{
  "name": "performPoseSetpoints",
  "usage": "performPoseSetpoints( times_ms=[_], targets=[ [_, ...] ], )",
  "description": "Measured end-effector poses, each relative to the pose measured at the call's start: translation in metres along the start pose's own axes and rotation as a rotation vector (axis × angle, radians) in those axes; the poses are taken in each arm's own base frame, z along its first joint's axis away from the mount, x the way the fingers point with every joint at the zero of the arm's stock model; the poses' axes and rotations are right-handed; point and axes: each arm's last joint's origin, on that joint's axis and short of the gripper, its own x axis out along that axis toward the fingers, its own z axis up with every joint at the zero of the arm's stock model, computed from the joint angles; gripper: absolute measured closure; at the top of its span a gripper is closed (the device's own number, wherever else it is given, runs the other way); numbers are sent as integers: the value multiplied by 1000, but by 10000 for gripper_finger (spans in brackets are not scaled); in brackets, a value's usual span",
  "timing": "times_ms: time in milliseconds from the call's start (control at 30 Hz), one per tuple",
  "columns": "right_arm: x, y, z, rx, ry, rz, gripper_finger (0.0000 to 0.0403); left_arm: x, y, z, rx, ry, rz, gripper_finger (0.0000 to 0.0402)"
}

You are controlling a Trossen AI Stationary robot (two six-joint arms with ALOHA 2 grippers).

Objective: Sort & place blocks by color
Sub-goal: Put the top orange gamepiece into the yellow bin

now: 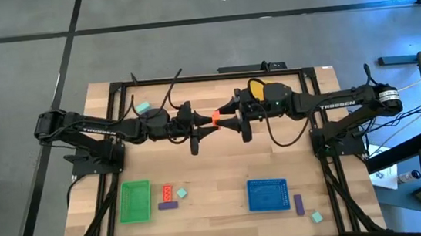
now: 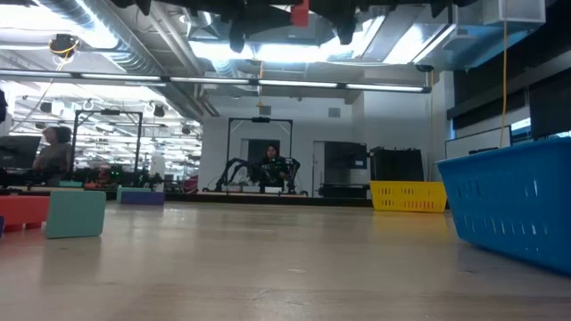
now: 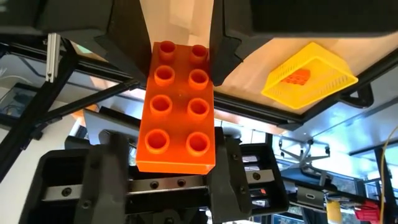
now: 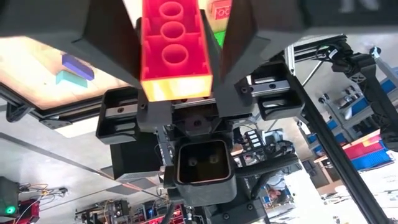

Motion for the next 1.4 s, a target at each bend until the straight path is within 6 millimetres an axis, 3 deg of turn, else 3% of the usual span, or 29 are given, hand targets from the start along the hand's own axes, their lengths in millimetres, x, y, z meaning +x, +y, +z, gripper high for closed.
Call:
performPoseSetpoints(
  times_ms=[167, 300, 533, 667, 833, 1000, 1267, 1400],
  targets=[
    [0, 0, 0, -8, 1, 1, 260, 0, 0, 0, -7, 0, -3, 285],
    [0, 0, 0, -7, 5, 11, 264, 0, 0, 0, -8, 0, -3, 282],
    [0, 0, 0, 3, 6, 17, 252, -1, 7, 2, -49, 15, -20, 203],
    [-1, 1, 0, 1, 13, 31, 262, -6, 13, 6, -78, 60, -73, 177],
    [-19, 1, 6, -13, 77, 33, 255, -30, 22, 17, -72, 138, -15, 174],
    [-52, 5, 13, -52, 167, -20, 253, -62, 24, 34, -49, 149, 25, 175],
    [-92, 15, 23, -87, 179, -61, 257, -113, 15, 70, 47, -56, 53, 175],
    [-99, 13, 13, -81, 115, -47, 259, -130, 10, 74, 46, -159, 6, 174]
  ],
)
